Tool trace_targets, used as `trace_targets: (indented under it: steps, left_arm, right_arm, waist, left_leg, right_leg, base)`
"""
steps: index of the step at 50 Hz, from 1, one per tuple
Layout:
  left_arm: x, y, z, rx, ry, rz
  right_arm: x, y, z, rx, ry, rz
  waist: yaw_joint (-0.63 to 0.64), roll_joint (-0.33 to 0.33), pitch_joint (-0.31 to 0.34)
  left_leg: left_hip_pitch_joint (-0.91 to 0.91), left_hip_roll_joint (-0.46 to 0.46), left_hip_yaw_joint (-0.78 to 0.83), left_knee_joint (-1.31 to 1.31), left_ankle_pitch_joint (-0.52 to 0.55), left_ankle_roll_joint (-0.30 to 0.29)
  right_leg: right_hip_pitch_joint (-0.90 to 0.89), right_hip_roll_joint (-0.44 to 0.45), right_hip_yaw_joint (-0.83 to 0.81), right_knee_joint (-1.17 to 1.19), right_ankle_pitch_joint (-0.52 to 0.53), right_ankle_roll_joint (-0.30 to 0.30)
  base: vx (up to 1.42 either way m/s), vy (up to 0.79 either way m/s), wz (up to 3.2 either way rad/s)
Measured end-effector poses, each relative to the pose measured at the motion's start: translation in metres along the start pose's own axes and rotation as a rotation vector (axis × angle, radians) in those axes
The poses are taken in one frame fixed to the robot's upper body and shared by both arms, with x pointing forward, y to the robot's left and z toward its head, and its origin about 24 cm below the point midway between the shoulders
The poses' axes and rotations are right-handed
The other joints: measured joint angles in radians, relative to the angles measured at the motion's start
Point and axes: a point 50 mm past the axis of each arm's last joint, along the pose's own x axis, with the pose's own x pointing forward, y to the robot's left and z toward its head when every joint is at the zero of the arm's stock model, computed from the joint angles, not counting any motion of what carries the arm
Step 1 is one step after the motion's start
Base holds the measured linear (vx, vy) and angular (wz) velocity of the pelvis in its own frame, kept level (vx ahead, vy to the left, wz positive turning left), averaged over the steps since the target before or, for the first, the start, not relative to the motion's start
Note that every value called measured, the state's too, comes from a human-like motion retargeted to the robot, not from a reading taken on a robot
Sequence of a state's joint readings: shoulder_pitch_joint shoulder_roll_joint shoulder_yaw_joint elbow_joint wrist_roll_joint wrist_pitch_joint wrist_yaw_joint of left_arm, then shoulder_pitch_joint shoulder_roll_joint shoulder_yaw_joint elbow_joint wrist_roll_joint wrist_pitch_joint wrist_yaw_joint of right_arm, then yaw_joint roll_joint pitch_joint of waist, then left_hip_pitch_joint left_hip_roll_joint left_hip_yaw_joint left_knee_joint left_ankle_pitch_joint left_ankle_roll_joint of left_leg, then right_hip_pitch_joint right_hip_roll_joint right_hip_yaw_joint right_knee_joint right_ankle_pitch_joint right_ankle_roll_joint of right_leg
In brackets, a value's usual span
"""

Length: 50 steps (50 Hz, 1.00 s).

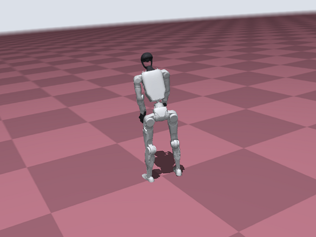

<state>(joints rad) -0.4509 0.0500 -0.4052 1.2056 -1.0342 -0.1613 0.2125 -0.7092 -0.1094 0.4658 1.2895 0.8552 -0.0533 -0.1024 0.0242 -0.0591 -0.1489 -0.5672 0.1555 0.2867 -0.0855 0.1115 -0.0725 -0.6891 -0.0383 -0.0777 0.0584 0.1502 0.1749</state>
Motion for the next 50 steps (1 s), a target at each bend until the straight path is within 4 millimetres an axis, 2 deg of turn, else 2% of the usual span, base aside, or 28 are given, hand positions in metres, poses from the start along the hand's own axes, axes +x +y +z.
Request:
trace_targets:
  steps: [2, 3, 5, 7, 8, 10, 12, 13, 15, 17, 18, 20, 22, 23, 25, 27, 29, 33, 42, 50]
  left_arm:
    - [0.002, -0.001, 0.01, 0.01, -0.018, -0.003]
    - [0.001, -0.001, 0.006, 0.018, -0.011, -0.009]
    - [0.003, -0.002, 0.014, 0.031, -0.029, -0.011]
    - [0.001, -0.002, 0.007, 0.052, -0.019, -0.025]
    - [0.002, -0.002, 0.013, 0.062, -0.03, -0.027]
    - [0.001, -0.001, 0.005, 0.086, -0.019, -0.043]
    - [0.002, -0.001, 0.013, 0.112, -0.035, -0.053]
    - [0.001, 0.0, 0.007, 0.129, -0.026, -0.064]
    - [0.002, 0.001, 0.015, 0.162, -0.044, -0.075]
    - [0.0, 0.004, 0.006, 0.207, -0.032, -0.095]
    - [0.001, 0.006, 0.013, 0.231, -0.046, -0.097]
    - [-0.001, 0.012, 0.004, 0.281, -0.032, -0.109]
    - [0.0, 0.02, 0.011, 0.333, -0.044, -0.104]
    - [-0.002, 0.026, 0.003, 0.358, -0.026, -0.106]
    - [-0.001, 0.037, 0.009, 0.407, -0.031, -0.094]
    - [-0.006, 0.049, -0.006, 0.443, 0.005, -0.09]
    - [-0.005, 0.061, 0.001, 0.477, 0.005, -0.071]
    - [-0.011, 0.086, -0.008, 0.53, 0.05, -0.042]
    - [-0.031, 0.134, -0.041, 0.596, 0.174, 0.019]
    - [-0.044, 0.152, -0.064, 0.614, 0.257, 0.019]
  right_arm:
    - [0.001, -0.002, 0.011, -0.018, -0.019, 0.005]
    - [0.001, 0.002, 0.006, -0.025, -0.014, 0.015]
    - [0.001, 0.0, 0.015, -0.046, -0.031, 0.021]
    - [0.001, 0.005, 0.007, -0.062, -0.023, 0.041]
    - [0.001, 0.004, 0.013, -0.077, -0.033, 0.044]
    - [0.0, 0.009, 0.003, -0.103, -0.021, 0.068]
    - [0.0, 0.009, 0.009, -0.143, -0.031, 0.088]
    - [-0.001, 0.012, 0.002, -0.16, -0.019, 0.106]
    - [-0.001, 0.011, 0.007, -0.214, -0.029, 0.128]
    - [-0.003, 0.014, -0.006, -0.276, -0.008, 0.162]
    - [-0.003, 0.01, -0.002, -0.316, -0.013, 0.169]
    - [-0.006, 0.009, -0.018, -0.389, 0.013, 0.195]
    - [-0.006, 0.0, -0.016, -0.474, 0.019, 0.21]
    - [-0.009, -0.001, -0.028, -0.51, 0.042, 0.225]
    - [-0.01, -0.01, -0.028, -0.584, 0.053, 0.242]
    - [-0.016, -0.015, -0.049, -0.638, 0.099, 0.266]
    - [-0.017, -0.027, -0.048, -0.693, 0.115, 0.27]
    - [-0.026, -0.051, -0.068, -0.767, 0.189, 0.271]
    - [-0.058, -0.11, -0.124, -0.819, 0.405, 0.196]
    - [-0.087, -0.142, -0.161, -0.777, 0.564, 0.146]
  waist:
    - [0.0, 0.006, 0.015]
    - [-0.005, 0.003, -0.002]
    - [-0.005, 0.007, 0.016]
    - [-0.011, 0.001, -0.009]
    - [-0.01, 0.004, 0.006]
    - [-0.017, -0.004, -0.02]
    - [-0.016, -0.001, -0.001]
    - [-0.021, -0.008, -0.019]
    - [-0.022, -0.004, 0.0]
    - [-0.031, -0.016, -0.027]
    - [-0.031, -0.013, -0.013]
    - [-0.041, -0.026, -0.039]
    - [-0.043, -0.023, -0.024]
    - [-0.05, -0.032, -0.043]
    - [-0.051, -0.027, -0.029]
    - [-0.063, -0.042, -0.055]
    - [-0.062, -0.032, -0.034]
    - [-0.056, -0.021, -0.012]
    - [-0.029, 0.017, -0.01]
    - [0.004, 0.068, -0.014]
  left_leg:
    - [0.007, 0.007, -0.008, 0.026, -0.031, -0.005]
    - [-0.013, 0.002, -0.002, 0.007, -0.007, 0.001]
    - [0.001, 0.008, -0.009, 0.032, -0.039, -0.005]
    - [-0.023, 0.0, -0.003, 0.008, -0.009, 0.004]
    - [-0.008, 0.005, -0.008, 0.026, -0.033, 0.0]
    - [-0.029, -0.004, -0.002, 0.004, -0.006, 0.009]
    - [-0.006, 0.002, -0.009, 0.029, -0.04, 0.005]
    - [-0.02, -0.005, -0.004, 0.013, -0.019, 0.011]
    - [0.005, 0.001, -0.013, 0.036, -0.052, 0.008]
    - [-0.009, -0.011, -0.006, 0.018, -0.028, 0.02]
    - [0.011, -0.005, -0.012, 0.033, -0.053, 0.016]
    - [0.0, -0.02, -0.005, 0.019, -0.032, 0.029]
    - [0.033, -0.013, -0.013, 0.037, -0.064, 0.025]
    - [0.026, -0.024, -0.008, 0.028, -0.047, 0.032]
    - [0.063, -0.017, -0.017, 0.042, -0.075, 0.028]
    - [0.055, -0.031, -0.011, 0.057, -0.063, 0.037]
    - [0.093, -0.016, -0.023, 0.09, -0.099, 0.029]
    - [0.133, 0.009, -0.034, 0.19, -0.152, 0.023]
    - [0.129, 0.062, -0.092, 0.491, -0.374, 0.035]
    - [0.162, 0.094, -0.134, 0.613, -0.497, 0.047]
  right_leg:
    - [0.007, 0.005, -0.004, 0.026, -0.029, 0.0]
    - [-0.03, 0.0, -0.001, 0.044, -0.027, 0.0]
    - [-0.014, 0.004, -0.006, 0.064, -0.054, 0.0]
    - [-0.064, -0.005, -0.002, 0.099, -0.058, 0.0]
    - [-0.044, -0.001, -0.006, 0.105, -0.074, -0.001]
    - [-0.093, -0.011, -0.003, 0.144, -0.084, -0.001]
    - [-0.066, -0.007, -0.009, 0.16, -0.112, -0.003]
    - [-0.099, -0.016, -0.007, 0.186, -0.117, -0.004]
    - [-0.069, -0.011, -0.014, 0.199, -0.145, -0.007]
    - [-0.114, -0.026, -0.01, 0.249, -0.166, -0.012]
    - [-0.087, -0.021, -0.015, 0.248, -0.183, -0.015]
    - [-0.129, -0.039, -0.011, 0.301, -0.208, -0.019]
    - [-0.089, -0.033, -0.019, 0.305, -0.238, -0.025]
    - [-0.116, -0.046, -0.014, 0.338, -0.251, -0.028]
    - [-0.072, -0.039, -0.024, 0.336, -0.279, -0.034]
    - [-0.097, -0.06, -0.016, 0.388, -0.305, -0.038]
    - [-0.033, -0.045, -0.027, 0.366, -0.322, -0.042]
    - [0.06, -0.031, -0.035, 0.349, -0.342, -0.051]
    - [0.21, 0.005, -0.032, 0.341, -0.384, -0.07]
    - [0.318, 0.048, -0.026, 0.303, -0.394, -0.088]
  base:
    - [0.0, 0.0, 0.0]
    - [0.0, 0.0, 0.0]
    - [0.0, 0.0, 0.0]
    - [0.0, 0.0, 0.0]
    - [0.0, 0.0, 0.0]
    - [0.0, 0.0, 0.0]
    - [0.0, 0.0, 0.0]
    - [0.0, 0.0, 0.0]
    - [0.0, 0.0, 0.0]
    - [0.0, 0.0, 0.0]
    - [0.0, 0.0, 0.0]
    - [0.01, -0.06, 0.12]
    - [0.04, -0.07, 0.11]
    - [0.03, -0.08, 0.14]
    - [0.05, -0.08, 0.11]
    - [0.04, -0.1, 0.14]
    - [0.1, -0.09, -0.02]
    - [0.08, -0.1, -0.06]
    - [0.08, -0.07, -0.07]
    - [0.09, 0.01, -0.04]
